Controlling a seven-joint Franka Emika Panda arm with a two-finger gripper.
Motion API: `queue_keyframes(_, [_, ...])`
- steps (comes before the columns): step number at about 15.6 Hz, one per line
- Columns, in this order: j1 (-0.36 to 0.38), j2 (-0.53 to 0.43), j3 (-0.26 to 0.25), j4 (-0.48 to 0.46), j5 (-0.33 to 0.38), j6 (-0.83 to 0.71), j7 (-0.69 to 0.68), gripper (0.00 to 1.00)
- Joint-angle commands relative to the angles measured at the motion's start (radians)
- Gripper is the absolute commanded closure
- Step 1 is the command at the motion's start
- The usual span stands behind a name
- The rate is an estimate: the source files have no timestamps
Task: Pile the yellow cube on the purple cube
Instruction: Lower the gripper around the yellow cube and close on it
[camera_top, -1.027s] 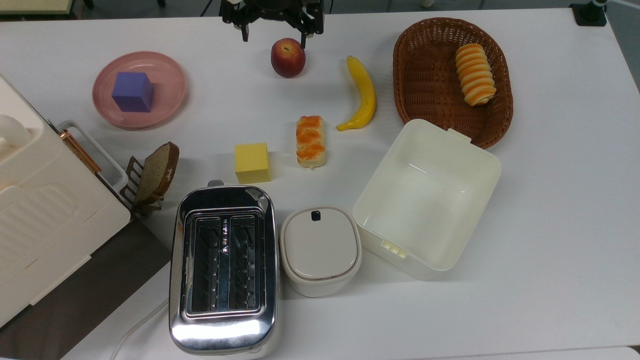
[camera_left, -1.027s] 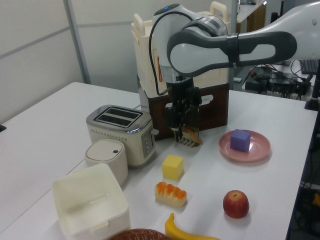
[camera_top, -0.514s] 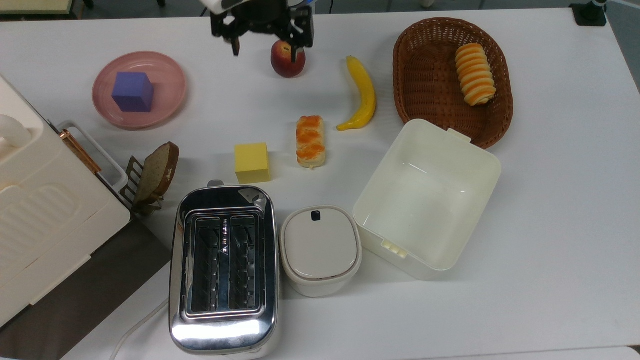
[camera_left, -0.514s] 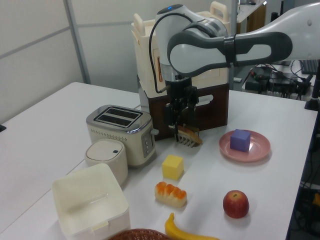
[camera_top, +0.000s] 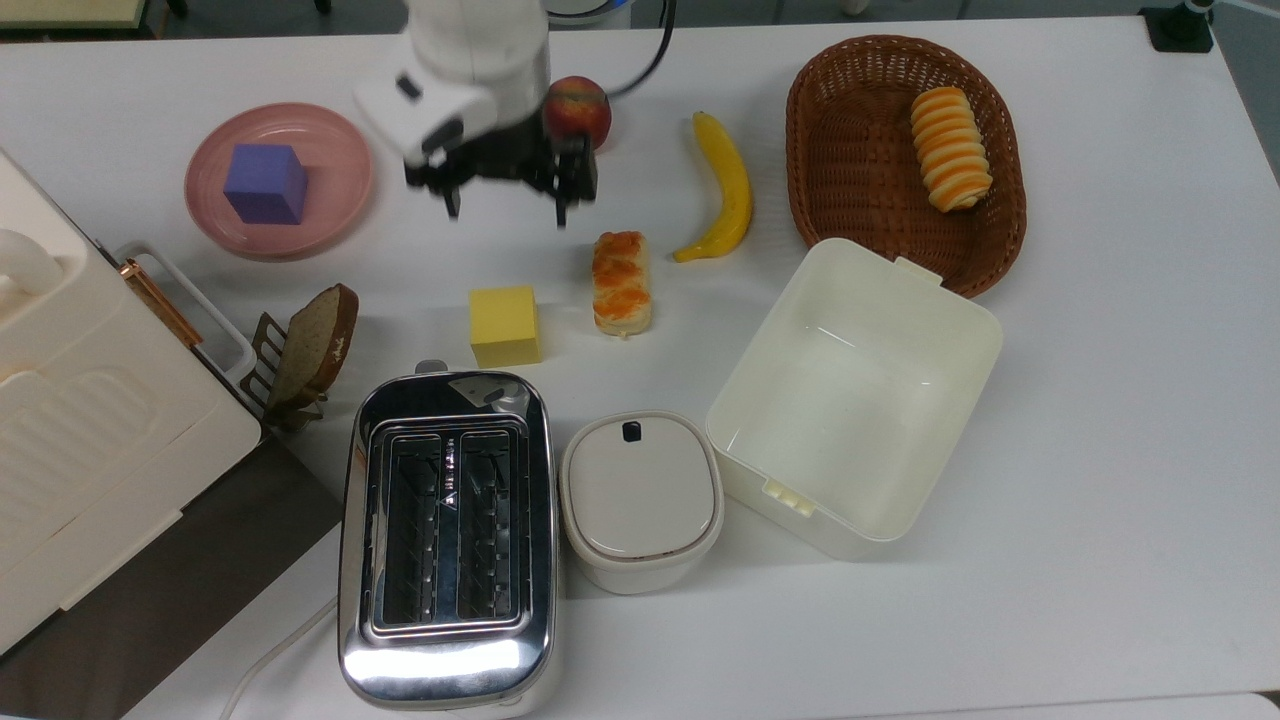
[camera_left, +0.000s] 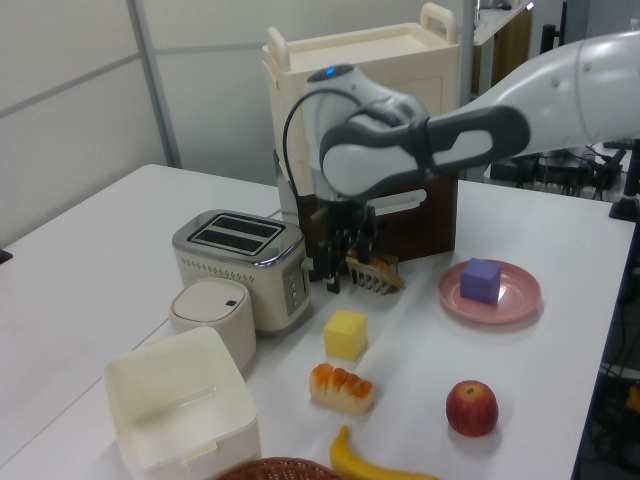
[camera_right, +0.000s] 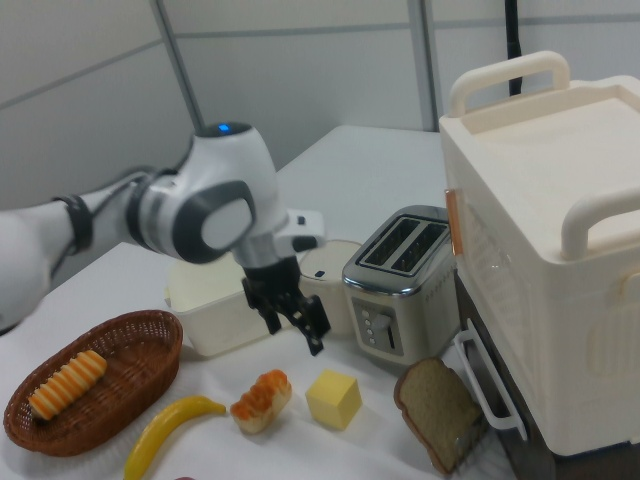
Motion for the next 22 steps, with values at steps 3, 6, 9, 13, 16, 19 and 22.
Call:
queue_keyframes(3, [0.0, 0.131, -0.01, -0.003, 0.005, 0.121, -0.04, 0.0])
queue_keyframes(6, [0.011, 0.197, -0.01, -0.005, -0.002, 0.202, -0.036, 0.0])
queue_keyframes(9, [0.016, 0.234, -0.01, -0.002, -0.03, 0.21, -0.036, 0.0])
queue_keyframes(13, [0.014, 0.236, -0.01, -0.005, -0.045, 0.218, -0.04, 0.43])
queue_keyframes(16, [0.013, 0.216, -0.01, -0.003, -0.045, 0.208, -0.046, 0.06])
queue_keyframes(19, [0.014, 0.197, -0.011, -0.002, -0.064, 0.187, -0.052, 0.0])
queue_keyframes(22, [0.017, 0.196, -0.01, -0.002, -0.126, 0.173, -0.054, 0.0])
